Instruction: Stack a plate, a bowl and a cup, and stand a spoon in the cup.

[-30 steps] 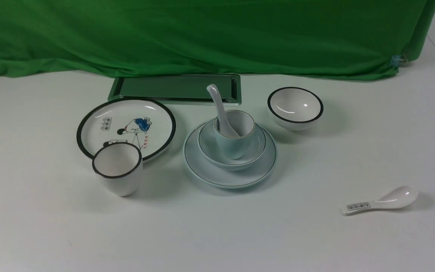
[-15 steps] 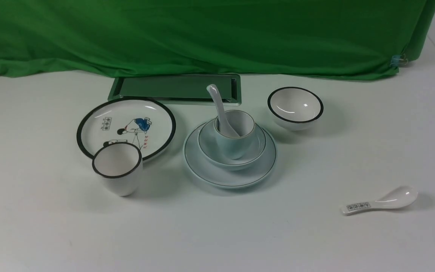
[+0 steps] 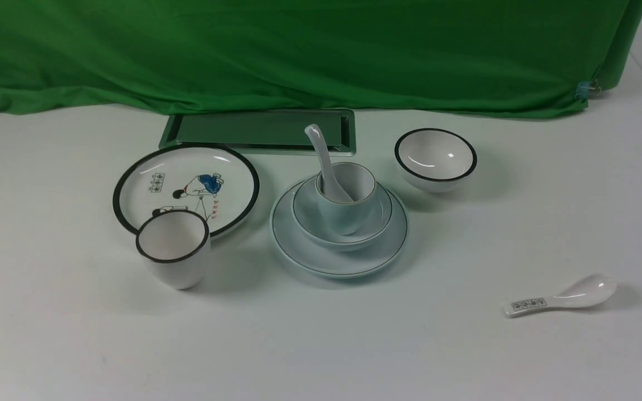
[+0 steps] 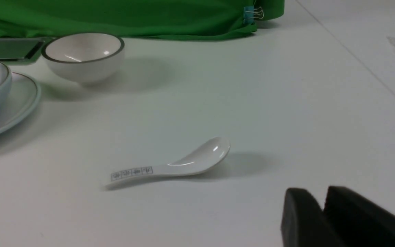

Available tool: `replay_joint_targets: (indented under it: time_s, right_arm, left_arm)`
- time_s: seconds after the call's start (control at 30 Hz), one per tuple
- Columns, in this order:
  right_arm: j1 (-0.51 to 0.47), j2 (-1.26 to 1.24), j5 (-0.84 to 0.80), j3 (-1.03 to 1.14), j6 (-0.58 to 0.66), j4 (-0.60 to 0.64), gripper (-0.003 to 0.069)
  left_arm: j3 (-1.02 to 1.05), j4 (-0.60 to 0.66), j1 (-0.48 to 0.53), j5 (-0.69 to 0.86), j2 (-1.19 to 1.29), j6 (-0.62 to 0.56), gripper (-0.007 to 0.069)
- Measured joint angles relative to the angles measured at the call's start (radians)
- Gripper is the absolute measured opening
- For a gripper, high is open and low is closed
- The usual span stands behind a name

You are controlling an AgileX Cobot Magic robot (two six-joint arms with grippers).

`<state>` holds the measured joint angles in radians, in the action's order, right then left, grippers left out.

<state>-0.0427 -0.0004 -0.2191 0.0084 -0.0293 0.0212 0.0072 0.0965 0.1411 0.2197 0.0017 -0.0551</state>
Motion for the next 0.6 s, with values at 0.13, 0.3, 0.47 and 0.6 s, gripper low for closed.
replay_joint_targets:
  time_s: [0.13, 0.3, 0.47, 0.6]
  right_arm:
    - [0.000, 0.000, 0.000, 0.000, 0.000, 0.000, 0.0159]
    - [0.000, 0.000, 0.000, 0.000, 0.000, 0.000, 0.0168]
    - [0.000, 0.000, 0.000, 0.000, 0.000, 0.000, 0.0176]
    - [0.000, 0.000, 0.000, 0.000, 0.000, 0.000, 0.0186]
  left_arm:
    - [0.000, -0.002, -0.001, 0.000, 0.000, 0.001, -0.0030]
    - [0.000, -0.007, -0.016, 0.000, 0.000, 0.001, -0.0030]
    - [0.000, -0.021, -0.021, 0.000, 0.000, 0.001, -0.0030]
    - [0.000, -0.024, -0.021, 0.000, 0.000, 0.001, -0.0030]
